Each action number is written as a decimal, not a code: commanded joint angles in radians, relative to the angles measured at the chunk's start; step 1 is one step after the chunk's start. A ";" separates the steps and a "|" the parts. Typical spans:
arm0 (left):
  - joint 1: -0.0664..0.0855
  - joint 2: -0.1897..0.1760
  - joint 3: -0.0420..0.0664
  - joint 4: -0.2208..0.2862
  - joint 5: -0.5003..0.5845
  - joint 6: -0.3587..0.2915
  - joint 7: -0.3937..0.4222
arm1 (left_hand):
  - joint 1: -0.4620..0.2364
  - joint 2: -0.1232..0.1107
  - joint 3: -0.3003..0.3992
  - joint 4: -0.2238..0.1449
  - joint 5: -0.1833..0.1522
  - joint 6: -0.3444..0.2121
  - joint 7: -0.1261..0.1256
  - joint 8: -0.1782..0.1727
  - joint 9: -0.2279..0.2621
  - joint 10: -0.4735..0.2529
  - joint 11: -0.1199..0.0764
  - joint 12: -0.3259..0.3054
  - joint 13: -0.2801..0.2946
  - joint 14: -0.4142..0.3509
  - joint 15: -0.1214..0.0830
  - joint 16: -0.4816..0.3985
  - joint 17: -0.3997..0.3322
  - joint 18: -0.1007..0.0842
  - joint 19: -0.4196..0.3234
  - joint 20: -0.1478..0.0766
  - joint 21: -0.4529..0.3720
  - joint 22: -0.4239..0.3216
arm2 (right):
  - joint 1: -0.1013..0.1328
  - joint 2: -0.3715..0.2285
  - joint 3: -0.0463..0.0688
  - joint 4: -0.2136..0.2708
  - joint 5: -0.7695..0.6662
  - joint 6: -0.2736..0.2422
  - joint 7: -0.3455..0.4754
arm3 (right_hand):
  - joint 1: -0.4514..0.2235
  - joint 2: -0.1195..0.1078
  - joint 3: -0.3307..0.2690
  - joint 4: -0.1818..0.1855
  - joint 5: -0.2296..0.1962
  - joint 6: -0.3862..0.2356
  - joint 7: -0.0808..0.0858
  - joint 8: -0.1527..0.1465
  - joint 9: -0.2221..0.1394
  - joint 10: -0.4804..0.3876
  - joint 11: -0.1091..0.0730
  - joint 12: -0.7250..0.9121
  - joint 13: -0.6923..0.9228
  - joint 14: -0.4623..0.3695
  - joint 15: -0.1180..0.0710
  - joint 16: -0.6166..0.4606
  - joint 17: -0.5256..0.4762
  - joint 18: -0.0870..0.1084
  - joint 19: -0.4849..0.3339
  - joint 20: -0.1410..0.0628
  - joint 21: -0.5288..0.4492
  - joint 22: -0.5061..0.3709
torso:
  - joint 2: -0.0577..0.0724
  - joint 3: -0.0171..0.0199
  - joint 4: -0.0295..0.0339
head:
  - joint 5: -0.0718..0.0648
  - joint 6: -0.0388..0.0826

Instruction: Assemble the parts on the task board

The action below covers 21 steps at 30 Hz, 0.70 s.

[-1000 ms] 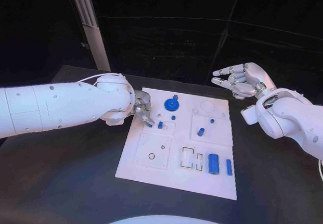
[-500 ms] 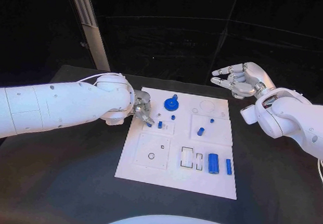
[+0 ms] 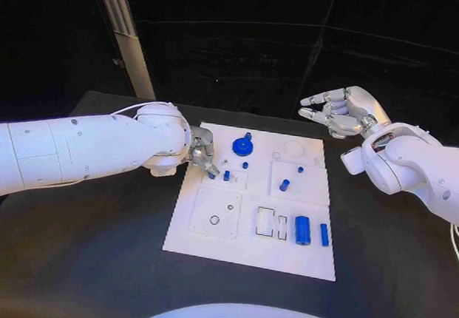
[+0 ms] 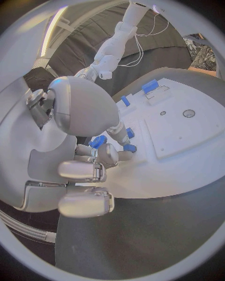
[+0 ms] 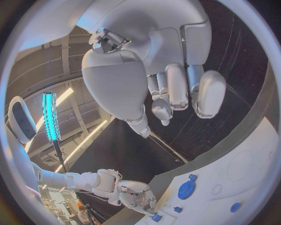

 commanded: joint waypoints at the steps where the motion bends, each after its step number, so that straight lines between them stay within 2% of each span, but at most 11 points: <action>1: -0.004 0.003 -0.003 -0.001 0.019 0.013 -0.014 | -0.010 0.001 -0.005 -0.002 -0.003 0.011 -0.001 0.004 -0.001 0.003 -0.004 0.005 0.000 0.106 -0.008 0.003 0.263 -0.005 0.042 -0.002 0.007 0.089 | 0.002 0.000 0.001 0.002 0.004 0.005 0.010 | 0.002 0.008 -0.004 0.001 0.002 -0.001 -0.004 0.005 0.001 -0.004 0.000 -0.005 -0.001 0.044 0.001 -0.006 -0.001 0.010 -0.005 0.001 -0.006 -0.002 | 0.000 0.0000 0.0004 | -0.001 -0.001; 11: -0.004 0.010 -0.004 -0.012 0.020 0.003 -0.024 | -0.037 -0.003 -0.032 0.015 -0.002 0.017 -0.004 0.008 0.000 0.005 -0.006 0.007 0.003 0.106 -0.010 0.003 0.263 -0.007 0.045 -0.004 0.013 0.098 | 0.002 0.001 0.001 0.003 0.004 0.004 0.010 | 0.002 0.008 -0.004 0.001 0.002 -0.001 -0.004 0.005 0.001 -0.004 0.000 -0.005 -0.001 0.044 0.001 -0.006 -0.001 0.010 -0.005 0.001 -0.006 -0.002 | 0.000 -0.0001 0.0009 | -0.003 -0.002; 21: -0.004 0.019 -0.004 -0.028 0.020 0.013 -0.035 | -0.088 -0.013 -0.080 0.051 -0.002 0.022 -0.004 0.011 0.000 0.005 -0.006 0.008 0.003 0.106 -0.011 0.003 0.263 -0.009 0.048 -0.005 0.019 0.106 | 0.002 0.002 0.001 0.003 0.004 0.003 0.011 | 0.001 0.009 -0.005 0.001 0.003 -0.001 -0.004 0.005 0.001 -0.005 0.000 -0.006 -0.003 0.043 0.001 -0.008 -0.003 0.010 -0.005 0.000 -0.007 -0.003 | 0.000 -0.0002 0.0004 | -0.004 -0.004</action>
